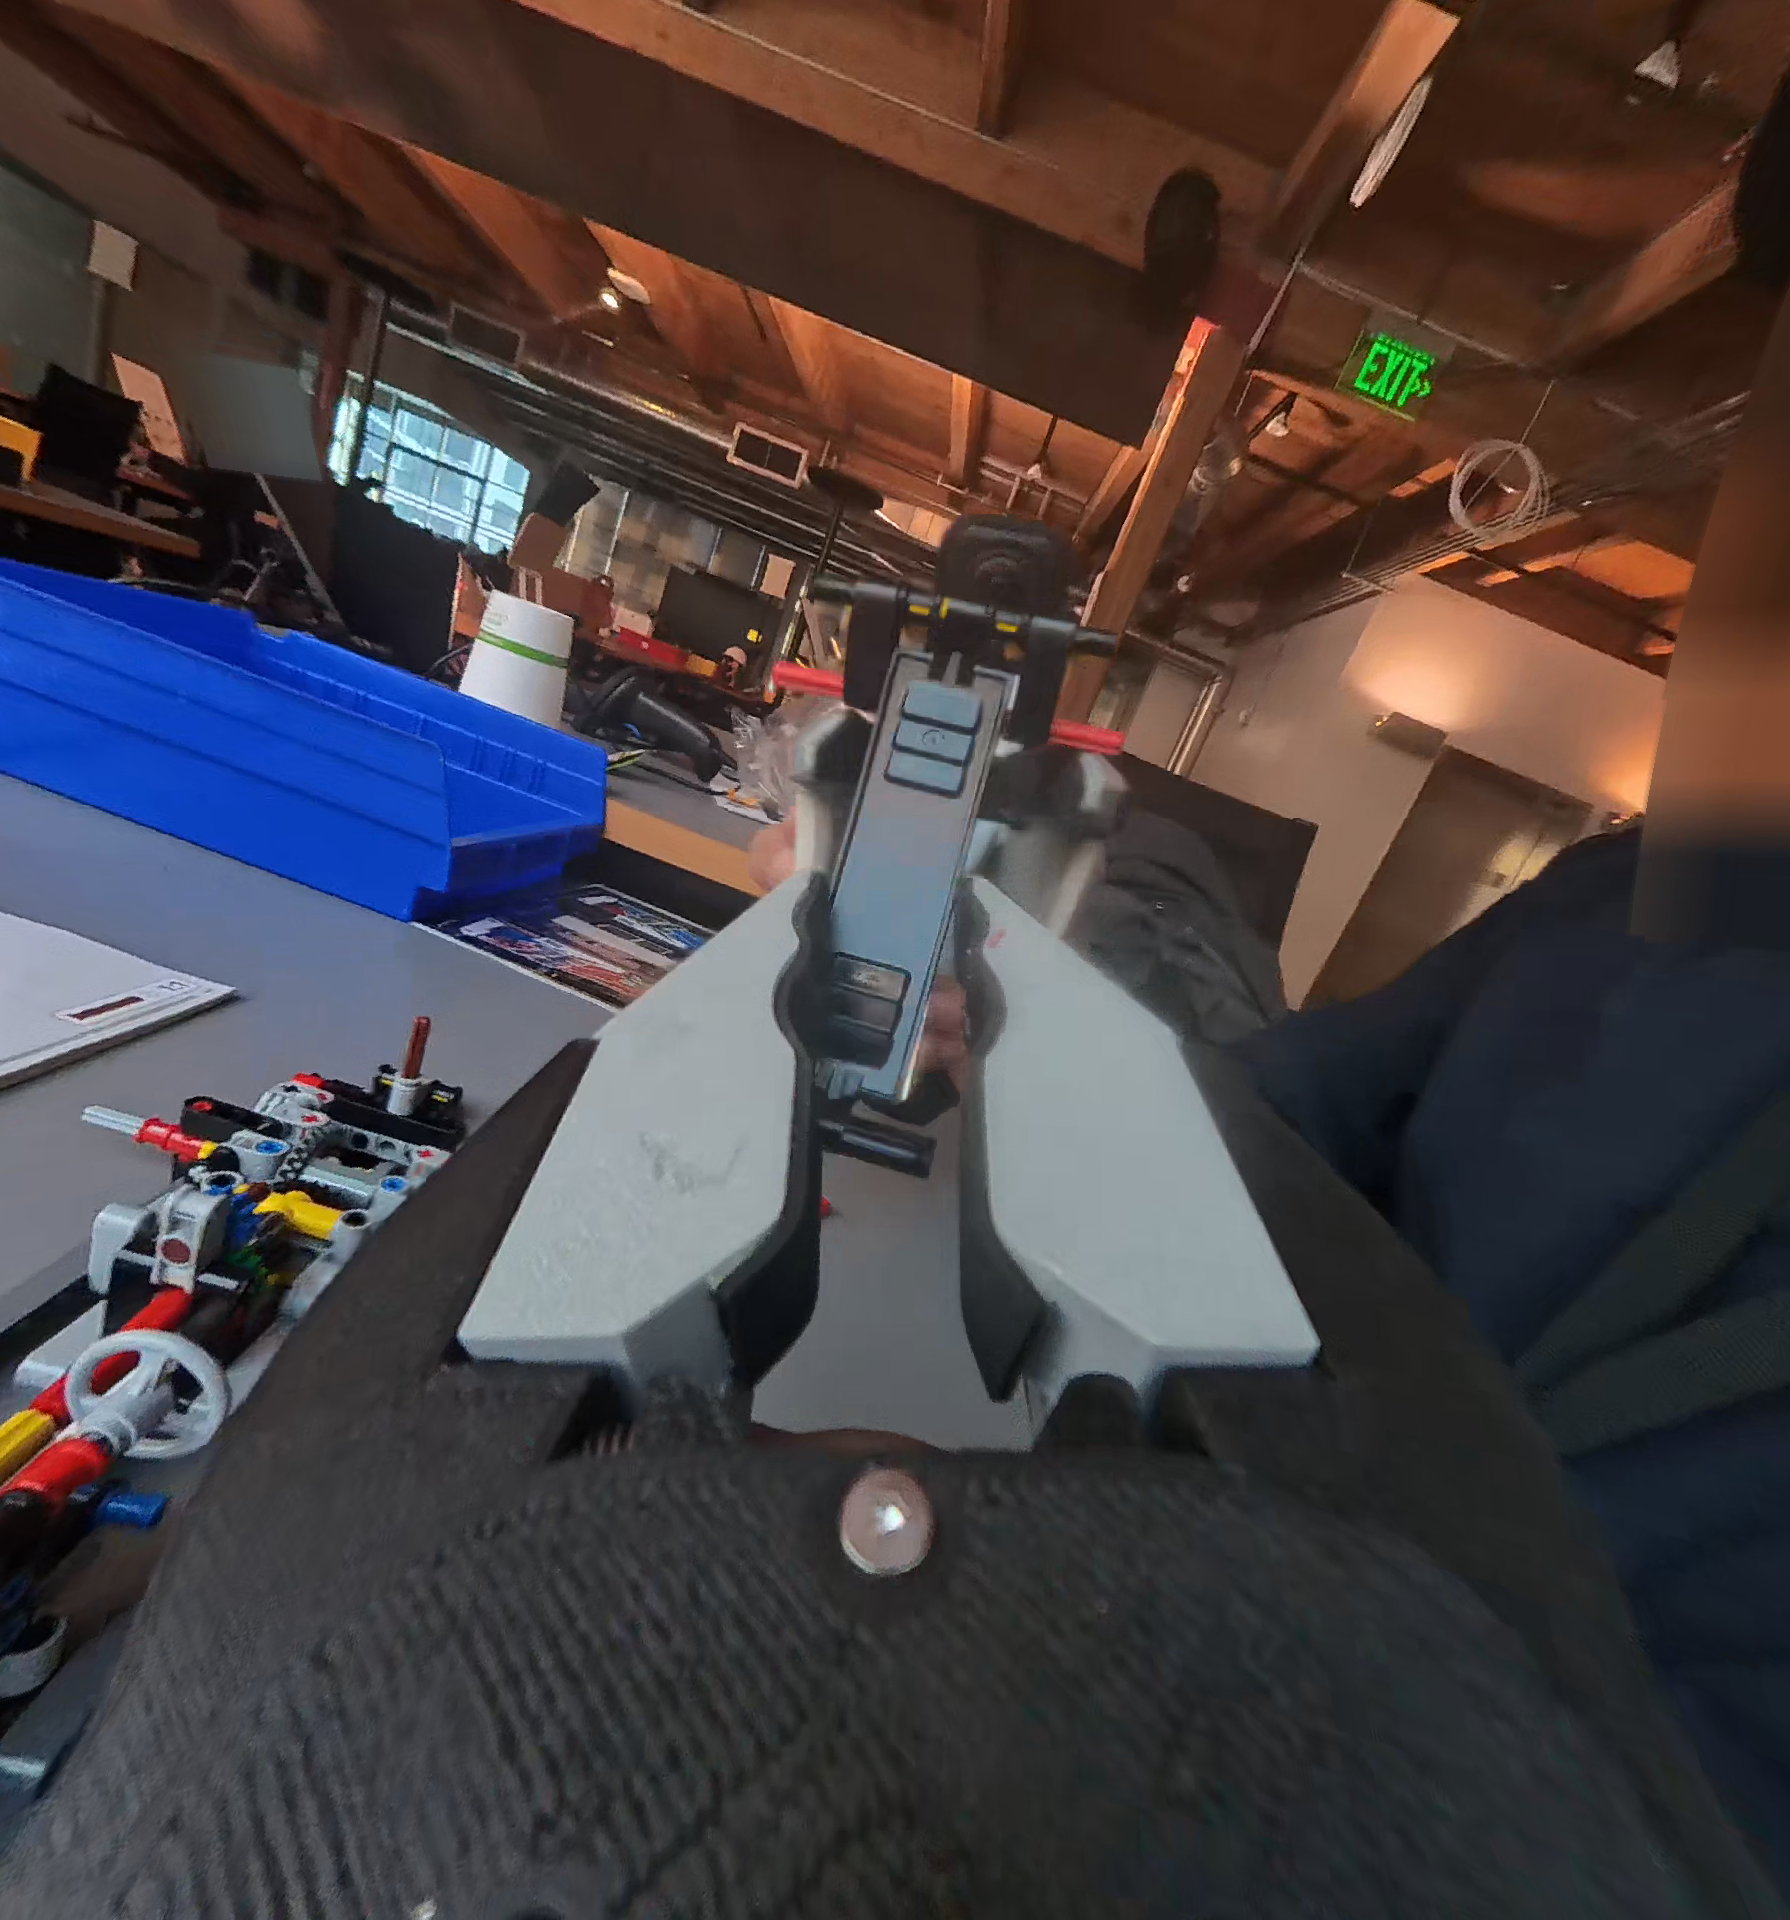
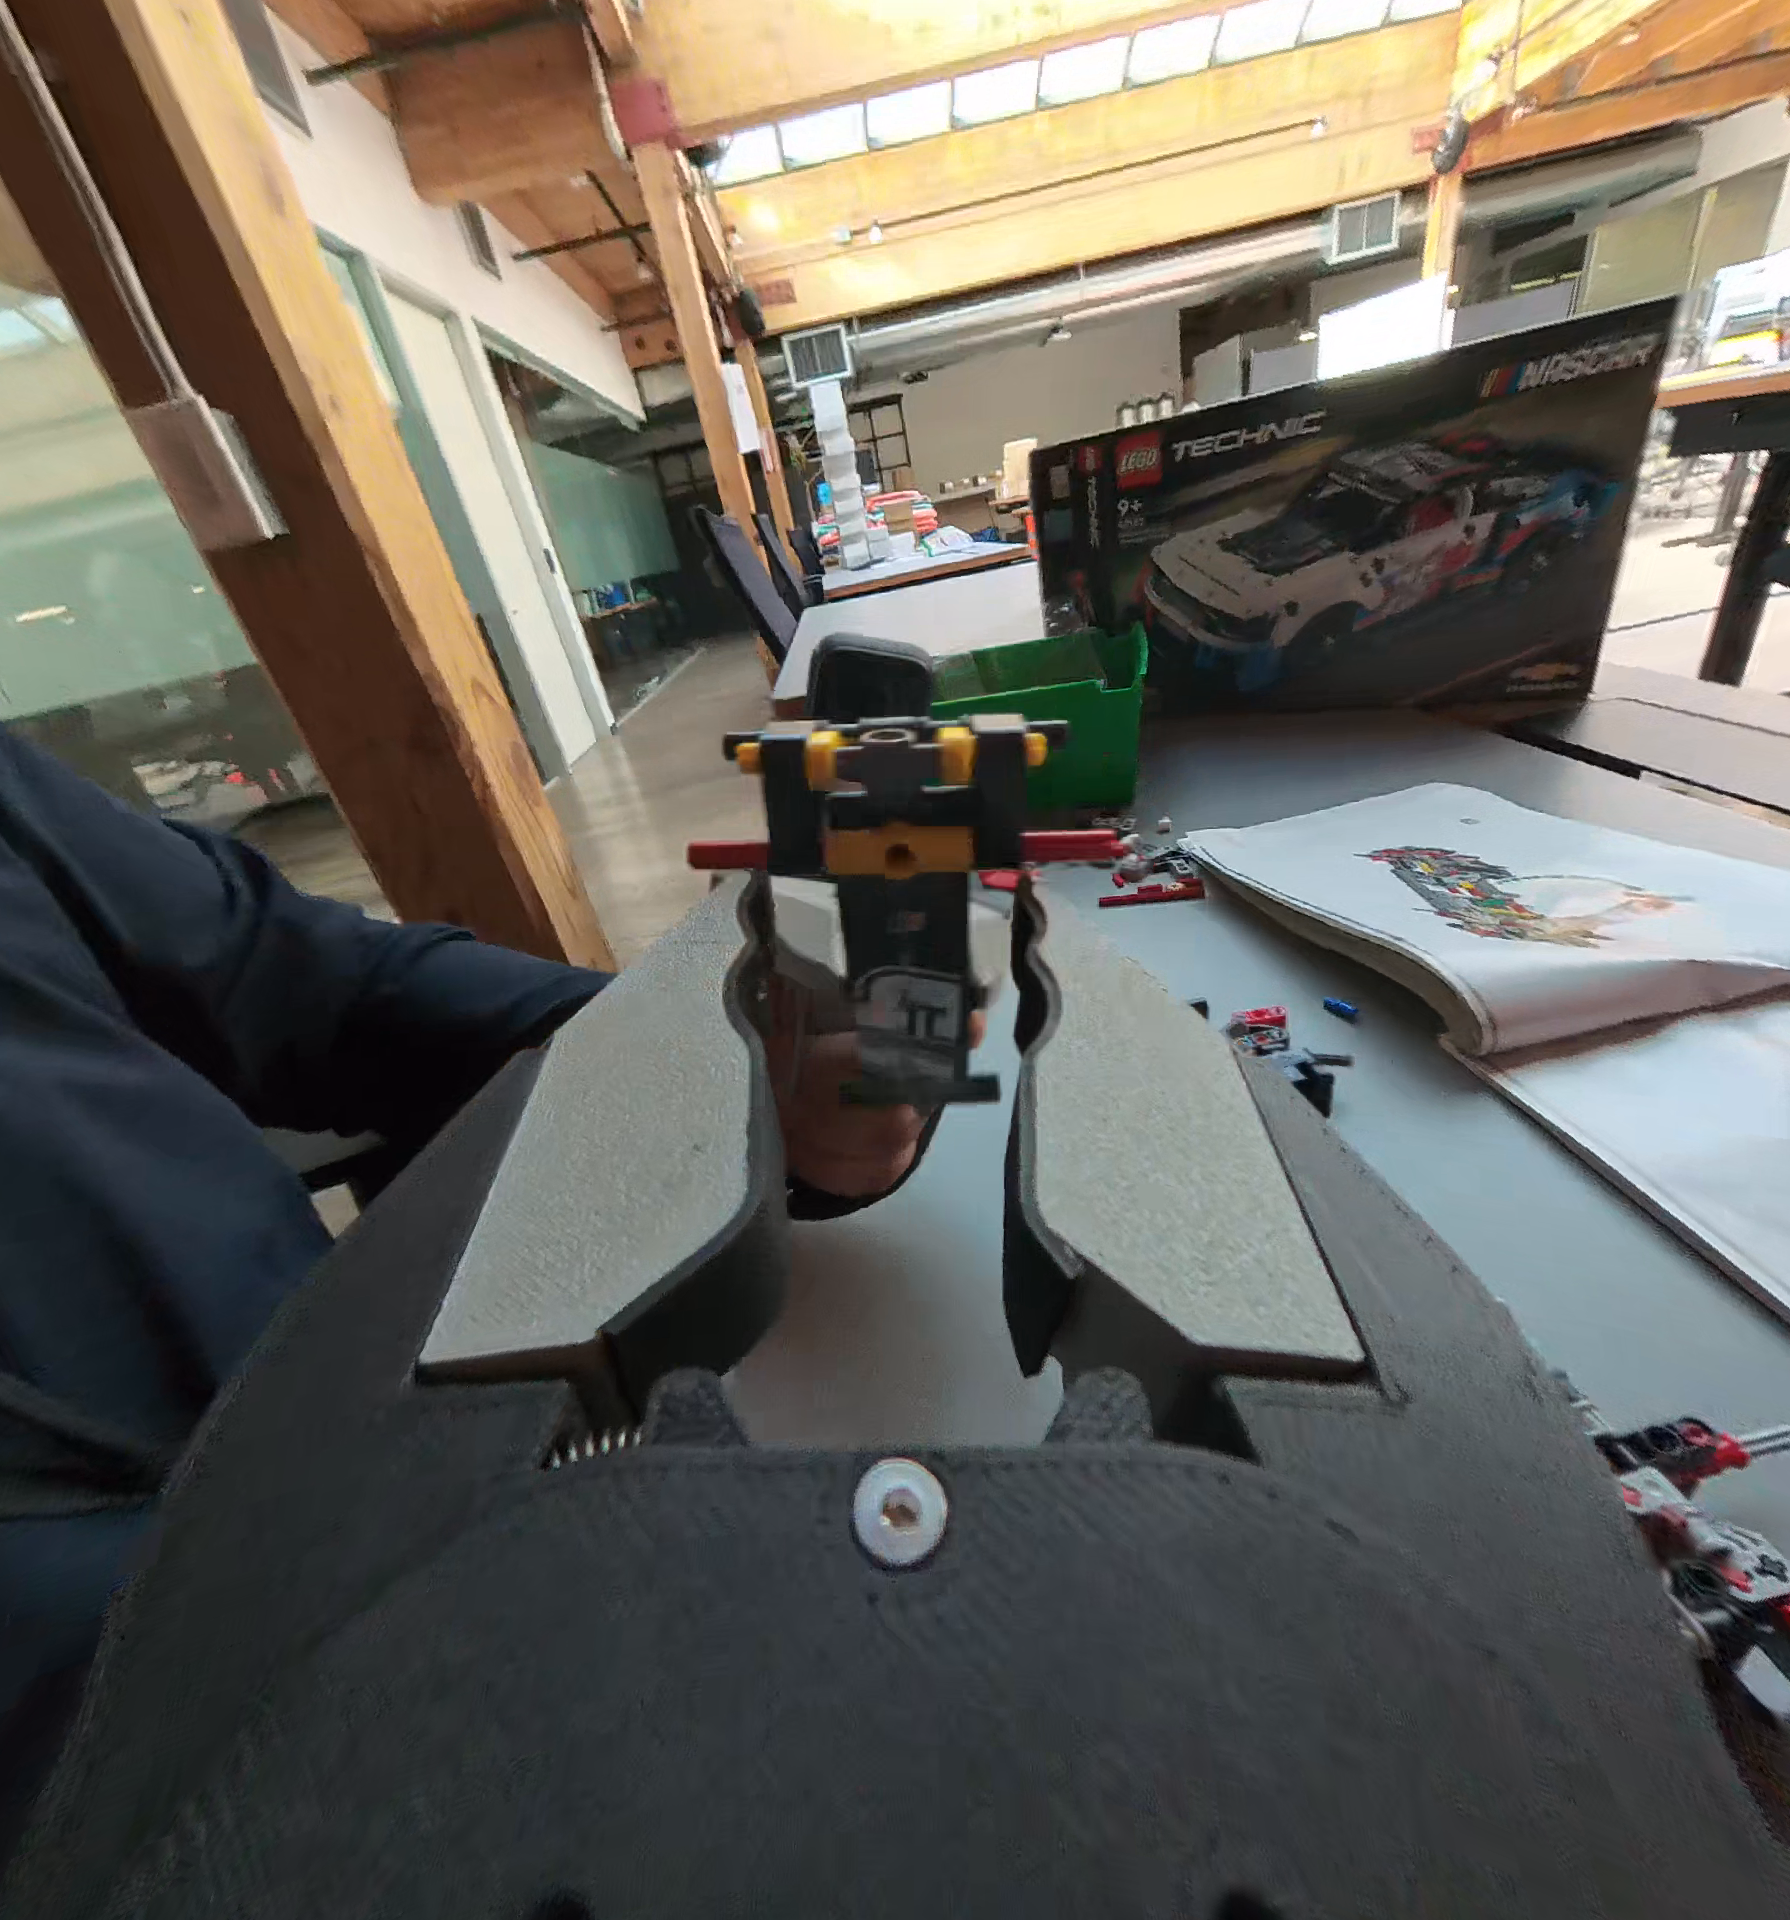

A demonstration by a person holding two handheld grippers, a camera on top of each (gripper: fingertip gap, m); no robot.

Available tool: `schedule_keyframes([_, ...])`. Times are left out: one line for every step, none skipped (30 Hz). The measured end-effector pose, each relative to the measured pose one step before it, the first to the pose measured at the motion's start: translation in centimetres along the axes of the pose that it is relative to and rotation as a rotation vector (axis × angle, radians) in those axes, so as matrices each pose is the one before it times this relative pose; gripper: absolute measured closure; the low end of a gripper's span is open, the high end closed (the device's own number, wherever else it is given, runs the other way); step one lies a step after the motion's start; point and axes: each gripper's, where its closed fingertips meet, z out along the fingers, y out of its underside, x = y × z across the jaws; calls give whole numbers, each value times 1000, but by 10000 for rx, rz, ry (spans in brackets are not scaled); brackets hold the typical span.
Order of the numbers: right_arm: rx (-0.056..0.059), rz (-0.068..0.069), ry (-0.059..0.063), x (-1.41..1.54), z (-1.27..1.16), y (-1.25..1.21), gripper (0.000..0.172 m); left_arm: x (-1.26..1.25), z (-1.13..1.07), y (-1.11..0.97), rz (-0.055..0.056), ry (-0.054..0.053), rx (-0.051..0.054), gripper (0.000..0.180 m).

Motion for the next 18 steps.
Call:
schedule_keyframes([-42, 134, 145, 580, 92, -71, 133, -30, 129, 238, -173, 57, -96, 159])
schedule_keyframes([-137, 91, -50, 245, 125, 89, 142, -403, 139, 297, -92, -214, -137, 159])
schedule_keyframes([-234, 95, -138, 55, 184, 218, 142, -137, 142, 251, -47, -45, -124, 160])
schedule_keyframes([-361, 155, -66, 174, 239, 405, 143, -210, 156, 361, -144, -104, -225, 160])
schedule_keyframes([-469, 203, -37, 219, 249, 561, 150, -141, 104, 514, -160, -59, -348, 167])
schedule_keyframes([-564, 225, 75, 412, 258, 720, 150, -286, -25, 745, -178, -187, -500, 168])
schedule_keyframes([-713, 191, 208, 661, 223, 946, 150, -243, -181, 1082, -201, -151, -748, 161])
schedule_keyframes([-759, 84, 183, 647, 175, 1055, 150, -242, -373, 1140, -178, -175, -774, 152])
schedule_keyframes([-668, 29, 121, 515, 172, 1047, 149, -368, -569, 1169, -73, -302, -662, 153])
schedule_keyframes([-634, -15, 155, 500, 228, 1120, 150, -961, -656, 1354, -60, -721, -756, 153])
schedule_keyframes([-595, -146, 196, 420, 359, 1159, 150, -1249, -705, 1550, -17, -897, -882, 149])
schedule_keyframes([-526, -288, 170, 249, 506, 1137, 150, -846, -623, 1449, 13, -622, -758, 137])
schedule_keyframes([-489, -320, 95, 38, 677, 1111, 150, -521, -550, 1223, -33, -391, -572, 128])
schedule_keyframes([-434, -260, -53, -216, 810, 1037, 150, -471, -463, 952, -13, -340, -390, 127])
schedule_keyframes([-367, -175, -177, -363, 861, 906, 150, -564, -355, 732, 72, -379, -277, 127])
schedule_keyframes([-399, -88, -106, -188, 763, 892, 148, -687, -280, 462, 127, -453, -147, 126])
schedule_keyframes([-489, -35, 46, 101, 471, 925, 141, -636, -236, 300, 95, -399, -70, 125])
schedule_keyframes([-385, -32, 109, 181, 6, 752, 138, -331, -212, 207, 63, -187, -35, 124])
